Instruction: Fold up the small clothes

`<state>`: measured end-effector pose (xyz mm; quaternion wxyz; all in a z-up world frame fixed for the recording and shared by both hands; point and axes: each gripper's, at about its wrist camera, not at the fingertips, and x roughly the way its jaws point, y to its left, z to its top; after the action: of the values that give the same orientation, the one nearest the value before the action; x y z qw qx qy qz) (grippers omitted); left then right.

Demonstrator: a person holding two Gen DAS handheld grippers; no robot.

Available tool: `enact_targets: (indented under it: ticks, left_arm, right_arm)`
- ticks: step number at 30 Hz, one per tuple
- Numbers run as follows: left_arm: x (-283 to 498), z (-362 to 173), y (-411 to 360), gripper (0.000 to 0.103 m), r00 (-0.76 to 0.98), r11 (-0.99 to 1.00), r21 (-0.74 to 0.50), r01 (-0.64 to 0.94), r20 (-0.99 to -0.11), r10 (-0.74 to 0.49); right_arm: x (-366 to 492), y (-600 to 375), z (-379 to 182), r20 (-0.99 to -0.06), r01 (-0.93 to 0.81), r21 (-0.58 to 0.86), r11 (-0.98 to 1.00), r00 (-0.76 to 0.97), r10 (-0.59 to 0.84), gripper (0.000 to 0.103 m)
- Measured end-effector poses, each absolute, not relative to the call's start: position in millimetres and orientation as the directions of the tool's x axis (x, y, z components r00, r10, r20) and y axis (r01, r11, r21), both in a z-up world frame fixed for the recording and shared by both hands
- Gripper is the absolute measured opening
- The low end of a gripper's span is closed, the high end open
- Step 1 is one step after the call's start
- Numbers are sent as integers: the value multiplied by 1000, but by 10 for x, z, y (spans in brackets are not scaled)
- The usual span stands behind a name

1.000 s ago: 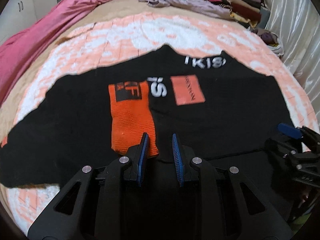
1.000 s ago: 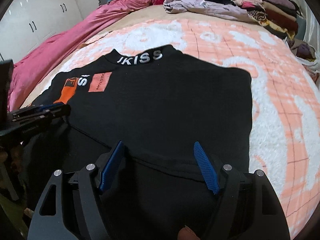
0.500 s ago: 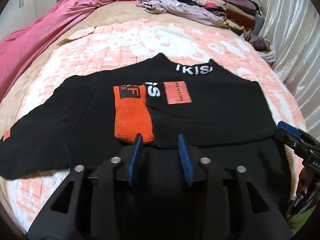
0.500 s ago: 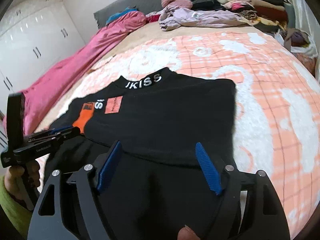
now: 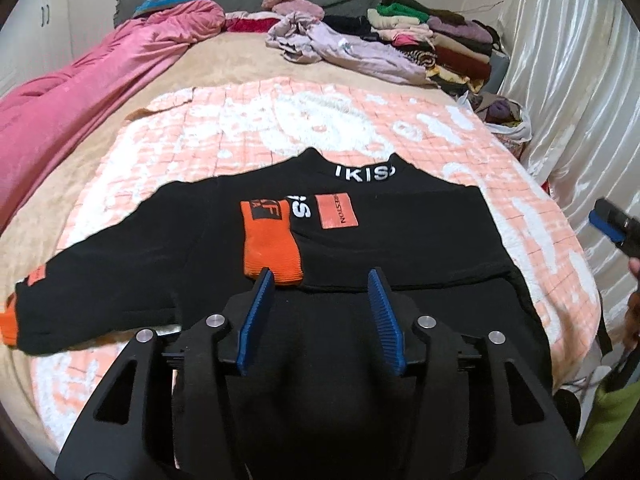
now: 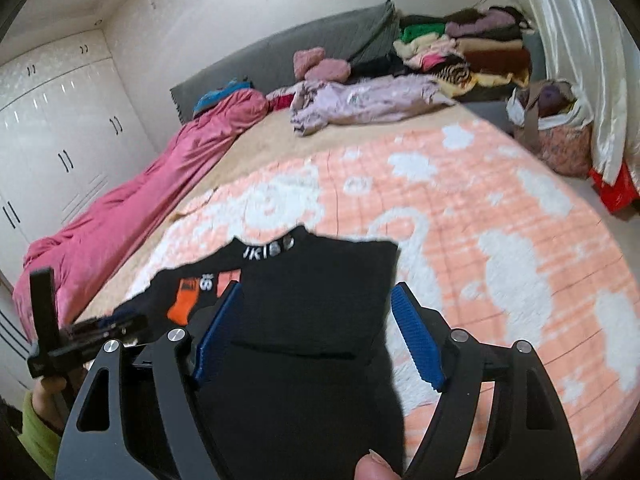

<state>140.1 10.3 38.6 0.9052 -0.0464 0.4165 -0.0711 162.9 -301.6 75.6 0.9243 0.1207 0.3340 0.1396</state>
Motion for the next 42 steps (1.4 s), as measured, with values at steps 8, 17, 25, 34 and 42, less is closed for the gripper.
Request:
enact_targets:
  ticks: [8, 17, 25, 34, 42]
  left_arm:
    - [1216, 660, 321, 48, 693, 986, -149, 71, -704, -156]
    - [1098, 690, 846, 50, 718, 988, -151, -39, -692, -77]
    - [932, 553, 1482, 50, 701, 972, -150, -179, -713, 19]
    - [676, 342, 2206, 51, 664, 923, -169, -346, -739, 114]
    - [554, 108, 2716, 54, 622, 857, -197, -475, -765, 169]
  right_arm:
    - [1556, -3163, 1413, -513, -186, 303, 935, 794, 324, 76]
    - [1601, -2780, 1688, -481, -308, 259, 915, 781, 399, 76]
    - [1731, -1847, 1387, -537, -497, 195, 845, 667, 516, 76]
    - [1794, -1038, 685, -645, -604, 165, 779, 532, 549, 76]
    - [1768, -639, 212, -704, -664, 132, 736, 460, 541, 76]
